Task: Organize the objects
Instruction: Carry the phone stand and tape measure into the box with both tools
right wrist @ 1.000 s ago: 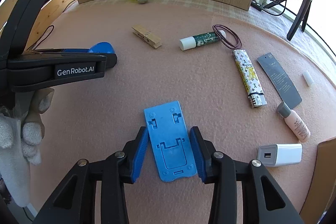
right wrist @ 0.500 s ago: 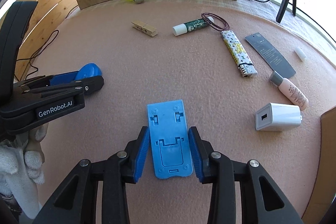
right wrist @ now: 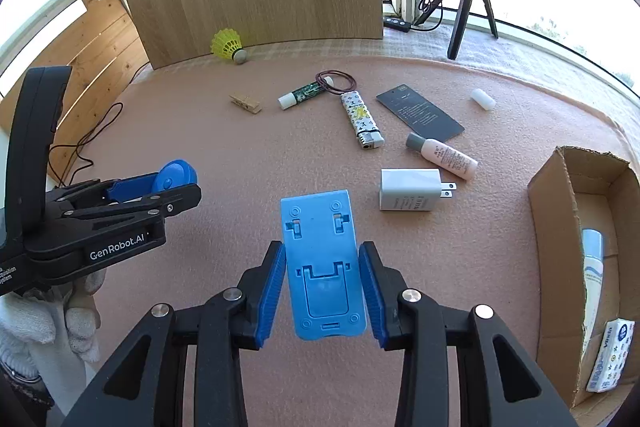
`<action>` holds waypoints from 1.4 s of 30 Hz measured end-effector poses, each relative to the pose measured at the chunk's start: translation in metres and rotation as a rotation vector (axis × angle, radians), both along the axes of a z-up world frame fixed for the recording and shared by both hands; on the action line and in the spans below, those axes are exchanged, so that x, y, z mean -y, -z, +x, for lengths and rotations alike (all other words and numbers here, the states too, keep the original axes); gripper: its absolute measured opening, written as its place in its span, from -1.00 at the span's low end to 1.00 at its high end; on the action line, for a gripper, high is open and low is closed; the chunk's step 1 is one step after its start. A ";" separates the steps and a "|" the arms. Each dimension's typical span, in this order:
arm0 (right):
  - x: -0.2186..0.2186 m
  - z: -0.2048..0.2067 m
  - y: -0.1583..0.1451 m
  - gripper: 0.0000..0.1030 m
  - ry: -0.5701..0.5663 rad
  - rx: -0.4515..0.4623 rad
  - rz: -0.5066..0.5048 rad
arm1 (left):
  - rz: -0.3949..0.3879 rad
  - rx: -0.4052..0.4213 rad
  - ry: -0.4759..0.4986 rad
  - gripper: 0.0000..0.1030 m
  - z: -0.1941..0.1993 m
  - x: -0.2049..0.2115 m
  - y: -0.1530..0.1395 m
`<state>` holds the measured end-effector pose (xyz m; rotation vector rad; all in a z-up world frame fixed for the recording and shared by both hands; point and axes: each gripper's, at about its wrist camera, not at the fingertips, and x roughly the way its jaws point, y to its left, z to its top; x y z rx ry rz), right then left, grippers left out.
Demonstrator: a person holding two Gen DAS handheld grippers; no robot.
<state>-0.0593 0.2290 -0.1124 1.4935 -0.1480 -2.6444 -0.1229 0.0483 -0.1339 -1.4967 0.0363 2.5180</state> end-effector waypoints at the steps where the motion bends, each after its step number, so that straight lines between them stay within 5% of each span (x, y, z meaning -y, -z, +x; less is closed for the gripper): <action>1: -0.010 0.004 -0.005 -0.33 0.016 -0.009 0.000 | 0.002 -0.009 0.014 0.04 0.002 -0.008 -0.004; 13: -0.133 0.061 -0.044 -0.33 0.238 -0.073 0.023 | 0.039 -0.084 0.249 0.04 0.022 -0.153 -0.042; 26: -0.221 0.102 -0.034 -0.33 0.383 -0.049 0.047 | 0.061 -0.105 0.441 0.04 0.038 -0.292 -0.053; 42: -0.243 0.106 -0.025 -0.29 0.377 -0.037 0.022 | 0.040 -0.090 0.511 0.06 0.037 -0.350 -0.045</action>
